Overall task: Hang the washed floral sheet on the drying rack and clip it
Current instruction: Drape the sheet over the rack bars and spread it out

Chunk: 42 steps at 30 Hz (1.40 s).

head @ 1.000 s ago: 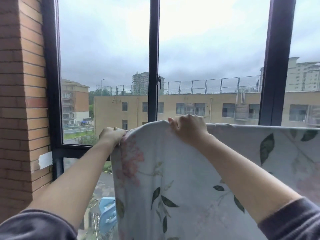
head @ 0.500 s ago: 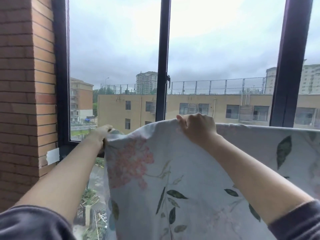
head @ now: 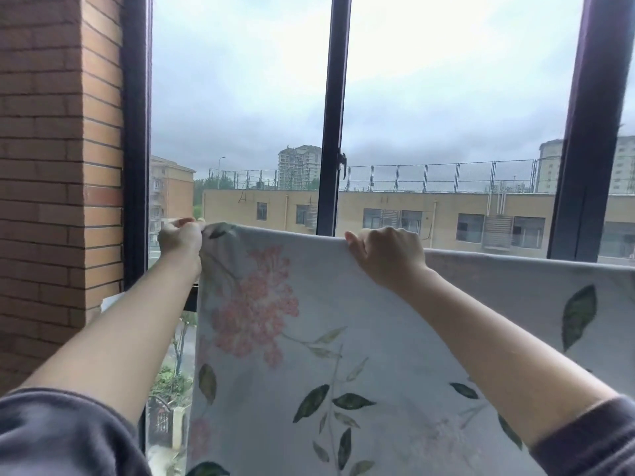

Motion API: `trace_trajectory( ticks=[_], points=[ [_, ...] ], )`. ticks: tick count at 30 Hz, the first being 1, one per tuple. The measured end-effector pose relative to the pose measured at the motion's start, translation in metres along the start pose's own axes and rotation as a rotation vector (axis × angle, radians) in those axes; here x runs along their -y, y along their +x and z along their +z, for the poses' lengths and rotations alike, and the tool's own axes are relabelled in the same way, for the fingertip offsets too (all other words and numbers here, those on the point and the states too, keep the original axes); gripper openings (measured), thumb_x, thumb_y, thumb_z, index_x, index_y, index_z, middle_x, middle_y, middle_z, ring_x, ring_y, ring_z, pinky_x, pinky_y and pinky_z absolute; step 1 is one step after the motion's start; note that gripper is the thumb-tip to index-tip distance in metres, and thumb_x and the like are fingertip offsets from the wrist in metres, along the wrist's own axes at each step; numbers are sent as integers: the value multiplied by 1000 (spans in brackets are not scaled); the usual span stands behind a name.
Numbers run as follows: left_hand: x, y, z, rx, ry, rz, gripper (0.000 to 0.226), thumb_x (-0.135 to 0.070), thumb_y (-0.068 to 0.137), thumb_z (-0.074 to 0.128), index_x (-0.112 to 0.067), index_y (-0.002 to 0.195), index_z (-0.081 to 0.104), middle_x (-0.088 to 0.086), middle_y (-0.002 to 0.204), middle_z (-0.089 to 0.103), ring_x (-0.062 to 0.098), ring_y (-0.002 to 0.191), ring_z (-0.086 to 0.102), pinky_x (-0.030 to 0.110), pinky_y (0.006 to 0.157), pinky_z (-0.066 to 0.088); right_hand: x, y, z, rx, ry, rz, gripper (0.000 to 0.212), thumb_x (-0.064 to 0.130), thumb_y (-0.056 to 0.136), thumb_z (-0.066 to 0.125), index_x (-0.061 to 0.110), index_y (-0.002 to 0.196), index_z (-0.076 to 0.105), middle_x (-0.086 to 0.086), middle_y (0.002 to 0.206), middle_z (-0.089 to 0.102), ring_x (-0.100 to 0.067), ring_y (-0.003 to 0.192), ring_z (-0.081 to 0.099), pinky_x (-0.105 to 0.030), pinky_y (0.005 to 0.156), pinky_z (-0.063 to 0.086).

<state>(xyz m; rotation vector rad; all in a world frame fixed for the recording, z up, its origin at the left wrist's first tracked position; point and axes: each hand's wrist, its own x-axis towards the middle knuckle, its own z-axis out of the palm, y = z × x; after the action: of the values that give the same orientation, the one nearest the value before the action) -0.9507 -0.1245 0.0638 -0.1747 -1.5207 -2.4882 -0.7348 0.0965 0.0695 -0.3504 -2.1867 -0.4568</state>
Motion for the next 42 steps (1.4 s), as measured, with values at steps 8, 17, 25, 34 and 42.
trace_trajectory(
  ticks=[8,17,25,34,42],
  points=[
    [0,11,-7,-258,181,108,16,-16,87,51,-18,88,66,8,102,69,27,94,65,33,80,52,18,-1,-7,-19,22,-41,45,50,98,27,18,92,59,-6,80,66,-26,80,63,-30,61,30],
    [25,-38,-2,181,985,191,19,-13,86,48,-14,102,59,6,101,58,27,93,54,30,76,44,5,-9,-2,2,29,-36,41,44,99,27,16,88,56,-9,80,67,-30,78,64,-32,62,33],
    [23,-126,72,746,684,763,23,-32,95,54,-16,108,65,-2,112,67,8,98,59,15,76,42,-20,-24,-20,49,76,45,35,42,100,29,20,90,55,-4,74,62,-27,71,57,-32,62,32],
    [41,-133,89,686,416,636,12,-16,87,64,-19,83,75,-10,76,71,-2,68,59,11,61,43,-71,-26,-35,157,365,238,20,31,91,58,17,83,70,-2,72,68,-22,74,61,-30,61,45],
    [31,-136,84,529,438,638,14,-8,90,59,-9,83,71,-7,72,61,-3,63,50,1,54,34,-38,-26,-28,-16,241,240,18,26,95,50,16,88,62,-7,88,69,-28,81,61,-30,64,34]
  ],
)
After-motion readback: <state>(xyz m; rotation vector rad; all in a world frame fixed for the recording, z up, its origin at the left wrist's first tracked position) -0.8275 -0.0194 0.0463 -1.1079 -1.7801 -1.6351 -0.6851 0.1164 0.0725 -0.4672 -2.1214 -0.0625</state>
